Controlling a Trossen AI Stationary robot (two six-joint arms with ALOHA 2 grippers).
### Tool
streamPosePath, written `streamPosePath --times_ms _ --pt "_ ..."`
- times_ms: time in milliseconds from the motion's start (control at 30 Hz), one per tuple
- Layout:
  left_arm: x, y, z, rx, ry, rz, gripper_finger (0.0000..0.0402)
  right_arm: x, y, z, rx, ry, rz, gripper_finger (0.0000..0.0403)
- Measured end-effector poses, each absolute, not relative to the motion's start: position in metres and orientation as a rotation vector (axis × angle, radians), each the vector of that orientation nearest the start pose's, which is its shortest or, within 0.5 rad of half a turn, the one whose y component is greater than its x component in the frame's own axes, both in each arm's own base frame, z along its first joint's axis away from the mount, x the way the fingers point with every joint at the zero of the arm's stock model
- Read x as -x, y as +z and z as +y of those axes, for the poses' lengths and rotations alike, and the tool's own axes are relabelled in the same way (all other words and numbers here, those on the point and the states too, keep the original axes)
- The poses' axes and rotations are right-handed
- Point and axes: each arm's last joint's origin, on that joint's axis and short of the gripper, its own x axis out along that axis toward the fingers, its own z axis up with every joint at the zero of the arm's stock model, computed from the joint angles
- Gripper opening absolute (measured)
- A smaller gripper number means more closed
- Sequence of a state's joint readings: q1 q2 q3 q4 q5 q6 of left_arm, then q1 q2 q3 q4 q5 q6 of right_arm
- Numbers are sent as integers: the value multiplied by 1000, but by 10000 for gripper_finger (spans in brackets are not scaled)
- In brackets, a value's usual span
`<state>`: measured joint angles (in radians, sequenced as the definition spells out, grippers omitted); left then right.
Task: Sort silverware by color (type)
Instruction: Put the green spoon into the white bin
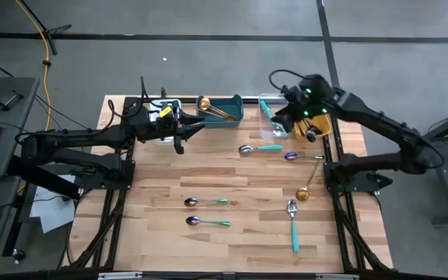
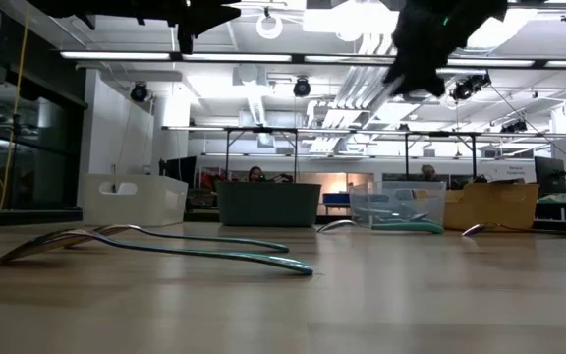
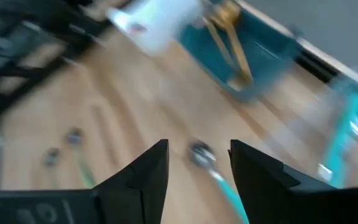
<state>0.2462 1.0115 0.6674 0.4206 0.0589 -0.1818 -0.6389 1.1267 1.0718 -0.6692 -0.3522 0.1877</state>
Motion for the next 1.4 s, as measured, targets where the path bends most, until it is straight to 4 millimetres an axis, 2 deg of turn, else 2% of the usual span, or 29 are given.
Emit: streamPosePath --times_ms 200,433,767,1400 --pt "-221 308 54 169 180 -92 113 -187 344 -80 -429 -155 357 165" --pt "-221 308 54 169 179 -92 113 -201 345 -53 -330 12 166 165" --pt "-221 308 54 169 180 -90 113 -216 341 -45 -300 71 165 165" --pt "-221 308 54 169 180 -89 113 -216 341 -45 -271 77 159 165"
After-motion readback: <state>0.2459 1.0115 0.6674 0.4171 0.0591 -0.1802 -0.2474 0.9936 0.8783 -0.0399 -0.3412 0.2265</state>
